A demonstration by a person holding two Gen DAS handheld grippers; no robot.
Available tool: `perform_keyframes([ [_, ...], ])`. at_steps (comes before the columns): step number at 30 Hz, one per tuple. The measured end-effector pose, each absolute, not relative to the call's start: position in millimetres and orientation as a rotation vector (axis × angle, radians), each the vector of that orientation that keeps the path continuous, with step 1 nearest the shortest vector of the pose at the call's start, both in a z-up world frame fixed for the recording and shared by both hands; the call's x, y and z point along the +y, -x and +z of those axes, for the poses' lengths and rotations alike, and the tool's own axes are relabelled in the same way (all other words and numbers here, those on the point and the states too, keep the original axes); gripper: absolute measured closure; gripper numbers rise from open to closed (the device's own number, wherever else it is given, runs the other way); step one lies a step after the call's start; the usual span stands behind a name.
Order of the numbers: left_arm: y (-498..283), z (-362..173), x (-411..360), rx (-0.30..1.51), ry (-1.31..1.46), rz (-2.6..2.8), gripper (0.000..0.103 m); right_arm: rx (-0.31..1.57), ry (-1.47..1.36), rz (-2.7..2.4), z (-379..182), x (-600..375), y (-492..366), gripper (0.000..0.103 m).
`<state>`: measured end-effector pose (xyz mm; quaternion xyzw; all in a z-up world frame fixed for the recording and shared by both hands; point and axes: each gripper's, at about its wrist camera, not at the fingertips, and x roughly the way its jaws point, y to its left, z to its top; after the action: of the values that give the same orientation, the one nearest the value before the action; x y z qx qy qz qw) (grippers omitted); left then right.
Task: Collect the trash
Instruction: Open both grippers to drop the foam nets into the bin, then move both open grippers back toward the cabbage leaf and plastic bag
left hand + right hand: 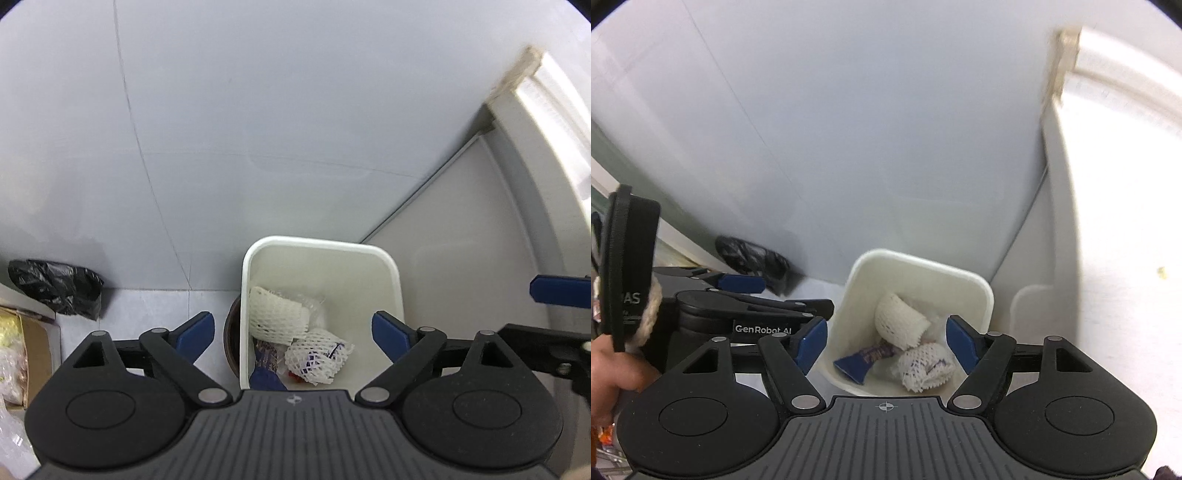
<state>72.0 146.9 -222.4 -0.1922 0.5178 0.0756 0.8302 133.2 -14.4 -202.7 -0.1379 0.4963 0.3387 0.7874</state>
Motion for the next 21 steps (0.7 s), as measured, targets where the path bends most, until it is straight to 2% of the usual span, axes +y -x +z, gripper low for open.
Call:
perform_keyframes([
  [2,-71.2,-214.9,143.6,1.088,0.394,0.15,0.009,1.035,0.269,0.731,-190.1,-25.4,-128.9,0.022],
  [8,-68.2,-185.9,133.4,1.046,0.342,0.116,0.004,0.934,0.211,0.719,-157.4,-62.6,-114.1,0.021],
  [21,-80.3,-122.9,81.0,0.91,0.302,-0.015,0.001,0.732,0.174,0.491,-111.0,-178.7,-101.7,0.012],
])
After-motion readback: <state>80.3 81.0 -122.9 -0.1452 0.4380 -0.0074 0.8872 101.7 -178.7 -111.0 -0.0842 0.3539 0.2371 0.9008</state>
